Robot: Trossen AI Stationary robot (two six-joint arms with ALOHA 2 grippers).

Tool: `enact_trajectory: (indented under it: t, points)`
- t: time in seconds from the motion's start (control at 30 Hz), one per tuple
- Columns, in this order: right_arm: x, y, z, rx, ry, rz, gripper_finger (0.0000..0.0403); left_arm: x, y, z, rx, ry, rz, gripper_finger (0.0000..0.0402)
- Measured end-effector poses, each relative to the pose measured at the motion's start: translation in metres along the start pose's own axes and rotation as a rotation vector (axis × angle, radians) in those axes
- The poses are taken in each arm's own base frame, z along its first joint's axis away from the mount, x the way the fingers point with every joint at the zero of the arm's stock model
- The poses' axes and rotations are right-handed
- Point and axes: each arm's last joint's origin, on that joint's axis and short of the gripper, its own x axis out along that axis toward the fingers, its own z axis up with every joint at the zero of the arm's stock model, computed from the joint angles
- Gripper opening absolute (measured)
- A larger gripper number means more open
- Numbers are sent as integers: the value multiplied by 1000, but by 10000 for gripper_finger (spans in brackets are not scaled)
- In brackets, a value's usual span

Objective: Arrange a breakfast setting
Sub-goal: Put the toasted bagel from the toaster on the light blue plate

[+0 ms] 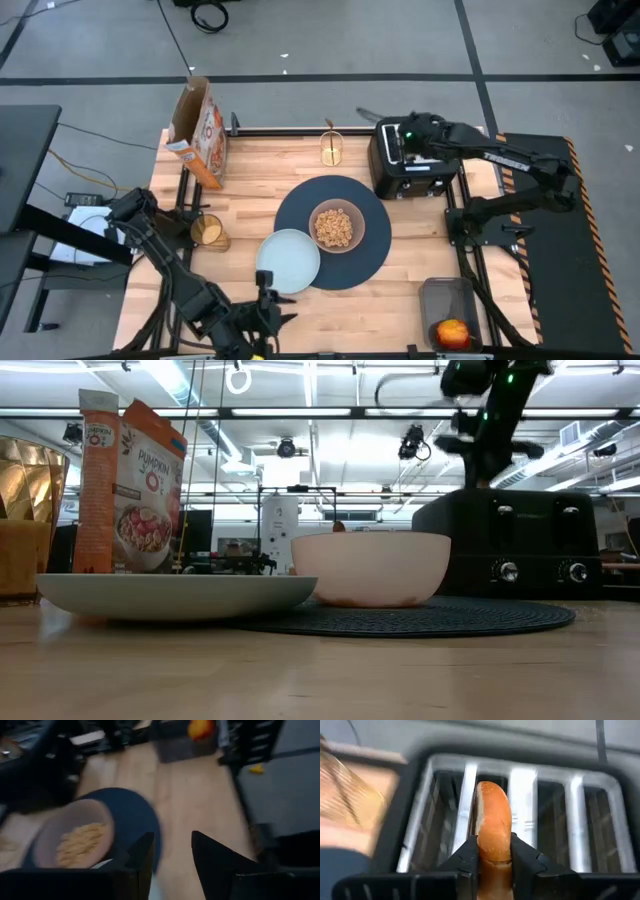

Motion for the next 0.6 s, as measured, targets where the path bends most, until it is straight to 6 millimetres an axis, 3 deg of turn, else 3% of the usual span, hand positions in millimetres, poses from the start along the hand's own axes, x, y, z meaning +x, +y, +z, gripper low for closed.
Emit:
enact_trajectory:
  t: [0.2, 0.3, 0.43, 0.6]
  points:
    - [-66, -6, 31, -56, -220, 127, 73, -8, 51, -9, -39, 193, 173, 193]
    - [-98, -8, 36, -99, -317, 232, 73, -8, 77, -6, -54, 222, 266, 227]
    - [-124, 0, 24, -248, -387, 436, 73, -12, 112, 5, -27, 147, 387, 267]
    - [-139, 25, -19, -452, -454, 724, 73, -31, 152, -6, -159, -15, 383, 280]
